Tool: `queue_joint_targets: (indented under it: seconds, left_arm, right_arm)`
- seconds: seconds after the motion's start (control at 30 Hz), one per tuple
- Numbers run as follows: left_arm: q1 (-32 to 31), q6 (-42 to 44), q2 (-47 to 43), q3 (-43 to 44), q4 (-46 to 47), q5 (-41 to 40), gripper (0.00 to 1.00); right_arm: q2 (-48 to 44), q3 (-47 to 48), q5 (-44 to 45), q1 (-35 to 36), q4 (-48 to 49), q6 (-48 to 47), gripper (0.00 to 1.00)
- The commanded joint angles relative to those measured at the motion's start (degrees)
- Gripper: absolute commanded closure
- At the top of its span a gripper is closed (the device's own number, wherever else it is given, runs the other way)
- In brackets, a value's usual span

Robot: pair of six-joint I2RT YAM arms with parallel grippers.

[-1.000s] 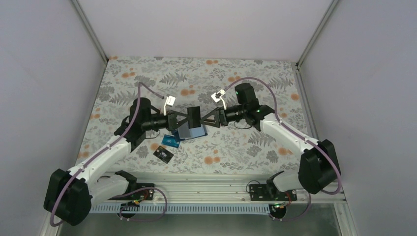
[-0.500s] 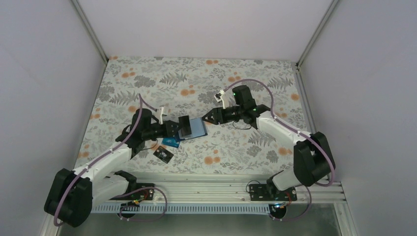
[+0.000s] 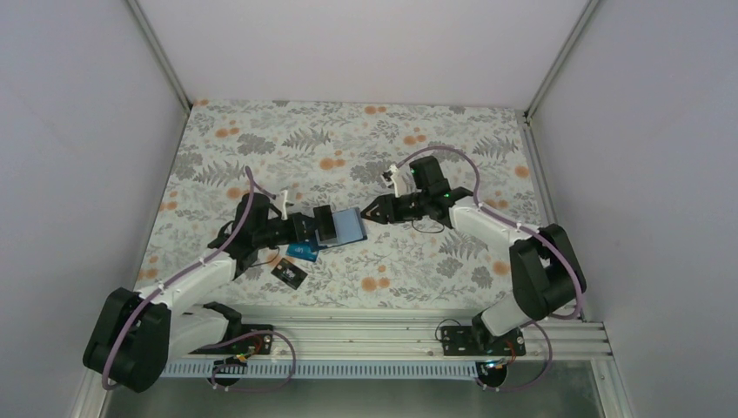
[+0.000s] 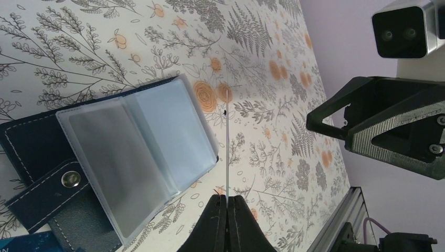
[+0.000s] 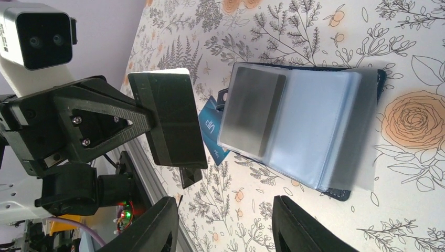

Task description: Put the credit cards into the card holder

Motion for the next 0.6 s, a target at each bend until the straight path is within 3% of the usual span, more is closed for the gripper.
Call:
queue_joint_targets:
  seconds: [0.0, 0.57]
  left_arm:
    - [0.41, -0.62, 0.74, -0.18, 0.87, -1.18, 0.98]
    - [0.36, -3.33, 4.98, -1.81, 3.55, -3.98, 0.98]
  right_arm:
    - [1.82, 0.06, -0.43, -0.41, 2.16, 0.29, 0.53]
    - [6.6, 0.53, -1.01, -0.4, 3.5, 0.29, 0.55]
